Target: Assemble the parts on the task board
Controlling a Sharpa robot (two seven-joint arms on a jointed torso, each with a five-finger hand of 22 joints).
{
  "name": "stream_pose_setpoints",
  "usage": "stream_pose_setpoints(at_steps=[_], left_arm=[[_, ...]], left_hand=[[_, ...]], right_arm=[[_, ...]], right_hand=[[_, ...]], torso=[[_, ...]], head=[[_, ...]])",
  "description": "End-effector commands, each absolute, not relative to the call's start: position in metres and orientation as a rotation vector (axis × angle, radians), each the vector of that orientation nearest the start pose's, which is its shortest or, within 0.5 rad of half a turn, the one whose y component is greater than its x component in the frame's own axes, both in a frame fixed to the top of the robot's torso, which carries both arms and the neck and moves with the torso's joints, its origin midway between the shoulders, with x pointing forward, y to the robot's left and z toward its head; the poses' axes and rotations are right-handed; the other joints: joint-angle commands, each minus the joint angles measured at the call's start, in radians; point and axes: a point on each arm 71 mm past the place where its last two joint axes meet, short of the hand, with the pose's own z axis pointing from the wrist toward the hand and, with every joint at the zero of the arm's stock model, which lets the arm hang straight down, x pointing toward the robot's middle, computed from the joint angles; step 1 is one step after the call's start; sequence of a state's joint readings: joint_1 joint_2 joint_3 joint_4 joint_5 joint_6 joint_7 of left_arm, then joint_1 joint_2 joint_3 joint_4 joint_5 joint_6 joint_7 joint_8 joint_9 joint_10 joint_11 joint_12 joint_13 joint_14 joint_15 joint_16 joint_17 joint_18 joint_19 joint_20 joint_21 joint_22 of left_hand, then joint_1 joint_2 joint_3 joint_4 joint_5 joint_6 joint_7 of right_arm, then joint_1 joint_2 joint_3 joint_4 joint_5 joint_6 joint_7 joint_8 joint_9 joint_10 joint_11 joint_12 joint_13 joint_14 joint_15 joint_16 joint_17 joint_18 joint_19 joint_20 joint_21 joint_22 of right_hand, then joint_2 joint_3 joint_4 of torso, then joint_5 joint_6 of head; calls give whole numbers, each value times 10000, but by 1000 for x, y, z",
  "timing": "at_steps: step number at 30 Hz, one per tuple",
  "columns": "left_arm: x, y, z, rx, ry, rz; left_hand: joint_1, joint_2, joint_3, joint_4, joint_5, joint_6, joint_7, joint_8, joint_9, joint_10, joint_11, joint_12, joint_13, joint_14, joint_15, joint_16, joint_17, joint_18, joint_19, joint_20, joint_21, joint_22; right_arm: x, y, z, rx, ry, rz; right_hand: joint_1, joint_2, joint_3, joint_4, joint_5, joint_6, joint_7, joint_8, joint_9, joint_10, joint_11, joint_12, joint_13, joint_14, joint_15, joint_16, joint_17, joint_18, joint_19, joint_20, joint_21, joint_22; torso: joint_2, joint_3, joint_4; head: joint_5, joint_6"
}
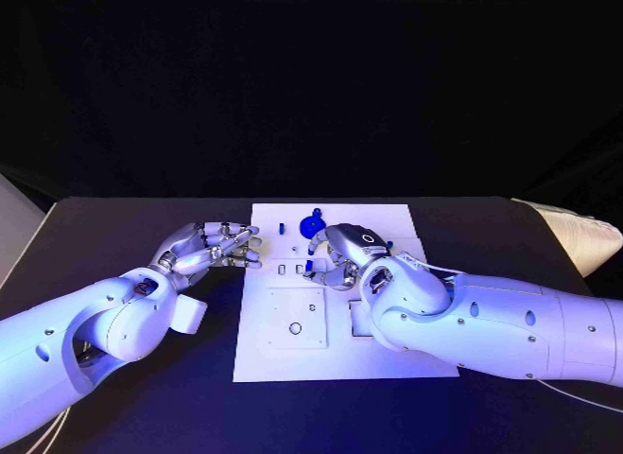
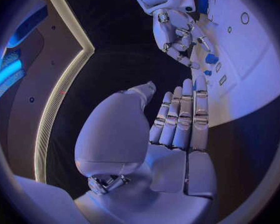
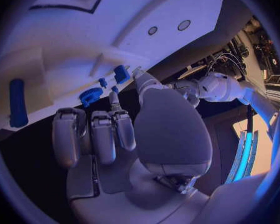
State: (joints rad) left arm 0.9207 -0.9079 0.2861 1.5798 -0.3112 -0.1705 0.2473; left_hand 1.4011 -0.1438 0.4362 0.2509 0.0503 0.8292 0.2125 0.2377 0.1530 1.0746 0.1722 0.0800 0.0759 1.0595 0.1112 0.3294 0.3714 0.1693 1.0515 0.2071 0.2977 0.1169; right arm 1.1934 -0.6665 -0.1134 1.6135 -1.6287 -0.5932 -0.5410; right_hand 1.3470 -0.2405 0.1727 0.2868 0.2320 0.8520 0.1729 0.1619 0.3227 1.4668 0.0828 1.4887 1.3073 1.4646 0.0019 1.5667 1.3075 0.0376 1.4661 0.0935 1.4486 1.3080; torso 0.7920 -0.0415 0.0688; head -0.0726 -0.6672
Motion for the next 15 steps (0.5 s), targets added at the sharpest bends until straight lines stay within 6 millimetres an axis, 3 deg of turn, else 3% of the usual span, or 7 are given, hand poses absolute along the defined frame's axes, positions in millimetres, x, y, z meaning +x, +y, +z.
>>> stream_pose_setpoints(at_steps=[1,4,6,9,10,12,15], left_arm=[[468,220,-192,-8935,16252,-15519],[473,219,-191,-8577,16525,-15053],[477,218,-189,-8293,16736,-14679],[484,217,-186,-7935,17020,-14121],[488,216,-185,-7775,17205,-13831],[494,214,-183,-7500,17490,-13354],[501,209,-182,-6895,18082,-12500]], left_hand=[[-161,-99,-222,38,-9,62,100,83,45,447,-203,383,181,706,-250,769,501,146,597,-233,453,218],[-226,-164,-408,106,14,168,-77,330,150,970,-447,1009,514,1231,-517,2018,1331,135,1119,-508,1080,555],[-217,-261,-659,163,44,207,-249,739,336,1123,-684,2079,1236,1258,-745,3888,2643,101,1456,-790,2089,1176],[-186,-199,-819,247,-9,234,-375,1304,670,740,-740,3369,2187,1151,-867,5343,3585,78,1353,-916,3159,1900],[-154,-117,-873,275,52,114,-412,1640,876,538,-806,4277,2828,1747,-922,6845,4952,89,1323,-977,3860,2370],[-188,-60,-940,329,-10,-203,-428,2119,1164,-16,-818,5485,3689,2336,-940,8350,6409,81,1086,-1004,4820,3044],[-314,31,-909,362,14,-590,-497,3121,1691,-500,-908,7512,4930,3298,-994,10134,8356,-197,1436,-1009,7471,5980]], right_arm=[[455,-116,-179,510,14336,6700],[454,-124,-174,1110,14186,7358],[455,-131,-170,1652,14134,7795],[457,-143,-165,2486,14106,8279],[459,-149,-162,2849,14078,8437],[463,-159,-158,3333,14031,8593],[472,-177,-151,3996,13957,8669]], right_hand=[[100,39,-205,55,-29,-67,27,-90,-28,130,66,-76,1821,1058,63,35,2618,-47,628,91,-66,1386],[162,195,-239,55,41,-32,34,-114,-34,89,76,-109,1784,1047,78,16,2575,-35,609,111,-115,1344],[185,241,-227,53,83,-8,32,-113,-33,83,76,-112,1779,1048,78,17,2577,-32,606,114,-123,1338],[228,326,-184,48,145,46,24,-105,-28,72,70,-118,1769,1051,75,22,2589,-28,600,117,-139,1326],[283,412,-113,34,207,151,1,-60,-11,65,52,-119,1763,1049,63,18,2580,-20,591,113,-166,1303],[304,470,-51,33,276,245,-21,-12,7,63,32,-116,1761,1048,49,17,2577,-17,588,104,-178,1294],[276,518,25,30,501,336,-50,42,23,77,5,-96,1771,1049,25,19,2582,-15,586,85,-184,1292]], torso=[[-96,34,-9],[-163,73,-21],[-220,95,-37],[-284,127,-54],[-309,135,-58],[-375,154,-70],[-459,187,-94]], head=[[84,22],[86,47],[115,64],[182,80],[191,75],[245,66],[288,51]])
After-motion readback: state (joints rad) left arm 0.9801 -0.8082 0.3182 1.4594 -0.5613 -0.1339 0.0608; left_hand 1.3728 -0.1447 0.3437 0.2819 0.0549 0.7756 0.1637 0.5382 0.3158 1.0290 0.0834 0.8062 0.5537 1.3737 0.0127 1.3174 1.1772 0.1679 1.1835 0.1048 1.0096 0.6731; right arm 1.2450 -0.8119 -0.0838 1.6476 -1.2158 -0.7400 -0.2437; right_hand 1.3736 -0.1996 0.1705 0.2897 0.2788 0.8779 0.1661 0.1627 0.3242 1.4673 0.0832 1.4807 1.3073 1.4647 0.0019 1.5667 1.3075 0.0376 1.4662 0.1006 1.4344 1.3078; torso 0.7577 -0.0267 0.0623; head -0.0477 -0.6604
